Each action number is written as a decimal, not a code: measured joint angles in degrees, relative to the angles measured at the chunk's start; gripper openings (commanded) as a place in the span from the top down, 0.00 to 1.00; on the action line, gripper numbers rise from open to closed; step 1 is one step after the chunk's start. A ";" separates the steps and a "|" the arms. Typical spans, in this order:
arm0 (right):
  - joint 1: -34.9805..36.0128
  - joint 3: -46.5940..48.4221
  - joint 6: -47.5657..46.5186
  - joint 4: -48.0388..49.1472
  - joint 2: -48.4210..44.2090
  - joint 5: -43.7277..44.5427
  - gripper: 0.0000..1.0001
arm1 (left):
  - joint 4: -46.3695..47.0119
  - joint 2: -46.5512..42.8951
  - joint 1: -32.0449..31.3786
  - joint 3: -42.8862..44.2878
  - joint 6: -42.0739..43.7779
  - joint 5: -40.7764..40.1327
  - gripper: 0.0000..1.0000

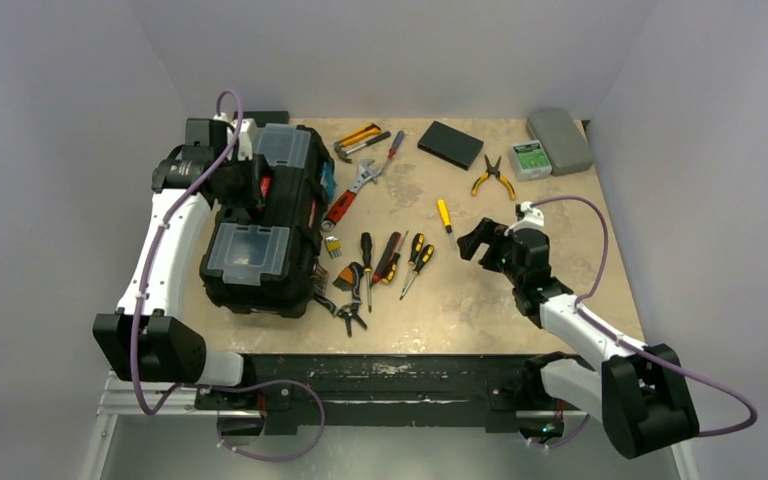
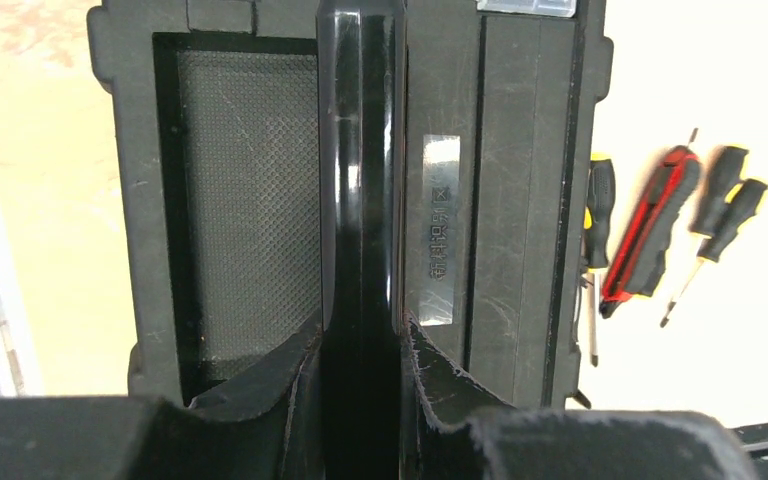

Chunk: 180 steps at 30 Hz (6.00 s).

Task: Pack the tool kit
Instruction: Move the toolbox to the center of the board, then move the screwdriver to the center of the board, then move the pliers to the center of the board.

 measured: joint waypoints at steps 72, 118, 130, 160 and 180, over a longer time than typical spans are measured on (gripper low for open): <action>41.27 32.11 25.97 -39.65 34.73 30.64 0.42 | 2.34 -9.27 -8.00 -9.01 -11.04 6.29 1.00; 30.69 37.55 -3.32 -42.36 22.69 20.55 0.09 | 10.23 -15.82 -7.63 -17.29 -10.49 8.57 1.00; 45.07 34.80 26.10 -51.23 25.20 30.77 0.22 | 10.62 -16.15 -7.63 -17.68 -10.47 8.66 1.00; 47.91 40.44 43.87 -57.07 40.22 34.21 0.94 | 11.65 -17.62 -7.74 -19.08 -10.01 9.49 1.00; 28.46 49.13 28.87 -55.36 46.88 33.73 1.00 | 11.65 -17.62 -7.76 -19.12 -9.99 9.51 1.00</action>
